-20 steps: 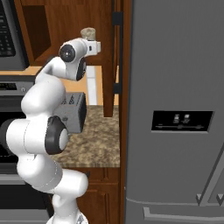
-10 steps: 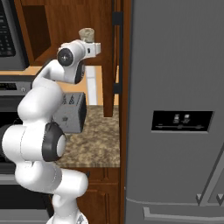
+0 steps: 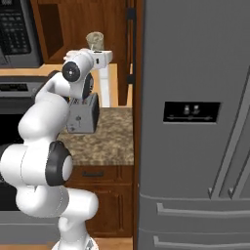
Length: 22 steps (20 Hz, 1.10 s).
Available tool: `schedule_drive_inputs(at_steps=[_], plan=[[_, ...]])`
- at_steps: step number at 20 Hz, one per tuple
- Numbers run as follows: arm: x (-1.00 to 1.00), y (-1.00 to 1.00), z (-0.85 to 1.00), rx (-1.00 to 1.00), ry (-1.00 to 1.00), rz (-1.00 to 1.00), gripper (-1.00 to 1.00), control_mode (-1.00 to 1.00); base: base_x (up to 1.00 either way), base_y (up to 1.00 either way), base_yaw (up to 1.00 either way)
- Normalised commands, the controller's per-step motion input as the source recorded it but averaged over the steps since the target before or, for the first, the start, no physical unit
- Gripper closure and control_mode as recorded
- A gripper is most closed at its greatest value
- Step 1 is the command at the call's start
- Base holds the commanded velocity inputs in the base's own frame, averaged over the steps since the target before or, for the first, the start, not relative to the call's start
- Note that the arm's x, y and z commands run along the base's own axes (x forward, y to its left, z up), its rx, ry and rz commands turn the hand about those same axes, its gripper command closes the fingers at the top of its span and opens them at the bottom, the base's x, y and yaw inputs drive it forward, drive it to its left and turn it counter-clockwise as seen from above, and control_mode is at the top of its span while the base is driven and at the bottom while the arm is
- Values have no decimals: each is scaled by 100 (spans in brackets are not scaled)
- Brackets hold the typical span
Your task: Gather all objects into one cabinet and sort the glasses and bowls to opposite sides.
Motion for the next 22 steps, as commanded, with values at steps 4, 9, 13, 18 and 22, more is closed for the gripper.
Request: schedule_drive_inputs(at_steps=[4,9,13,18,22], plan=[[0,0,0,0,0,0,100,100,-86,0,0],[0,0,0,0,0,0,100,100,-77,35,23],[0,0,0,0,0,0,100,100,-49,55,59],[0,0,0,0,0,0,100,100,-39,53,69],[0,0,0,0,0,0,100,100,-39,51,73]])
